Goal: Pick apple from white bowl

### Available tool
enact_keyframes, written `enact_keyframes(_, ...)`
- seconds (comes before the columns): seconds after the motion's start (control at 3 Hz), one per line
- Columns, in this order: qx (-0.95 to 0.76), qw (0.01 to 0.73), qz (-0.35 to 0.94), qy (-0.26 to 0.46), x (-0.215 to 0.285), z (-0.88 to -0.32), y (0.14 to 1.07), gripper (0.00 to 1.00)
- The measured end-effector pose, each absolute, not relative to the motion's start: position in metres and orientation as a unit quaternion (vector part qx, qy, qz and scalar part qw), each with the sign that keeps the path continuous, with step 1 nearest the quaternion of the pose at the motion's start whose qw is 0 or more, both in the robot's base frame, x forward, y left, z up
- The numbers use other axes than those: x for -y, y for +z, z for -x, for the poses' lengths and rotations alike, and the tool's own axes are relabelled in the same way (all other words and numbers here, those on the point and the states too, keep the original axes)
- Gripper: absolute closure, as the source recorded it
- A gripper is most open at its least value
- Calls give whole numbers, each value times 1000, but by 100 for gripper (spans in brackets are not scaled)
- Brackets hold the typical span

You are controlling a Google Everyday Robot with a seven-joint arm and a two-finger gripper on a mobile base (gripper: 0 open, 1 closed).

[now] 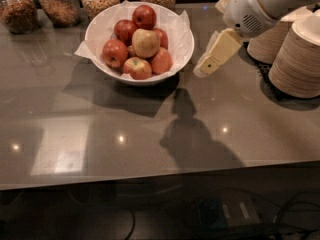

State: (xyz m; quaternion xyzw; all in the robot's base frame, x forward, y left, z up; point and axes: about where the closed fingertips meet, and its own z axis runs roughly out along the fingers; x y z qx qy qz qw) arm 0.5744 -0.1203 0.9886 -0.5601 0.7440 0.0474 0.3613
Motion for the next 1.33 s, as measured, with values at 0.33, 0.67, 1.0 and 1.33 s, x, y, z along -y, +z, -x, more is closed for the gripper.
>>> enact_keyframes(0.33, -727, 375, 570, 70, 93, -600, 984, 0)
enact_keyframes(0.67, -715, 380, 579, 95, 67, -622, 974, 0)
enact_keyframes(1.0, -699, 388, 589, 118, 42, -641, 965, 0)
enact_keyframes(1.33, -687, 396, 594, 135, 27, -654, 956, 0)
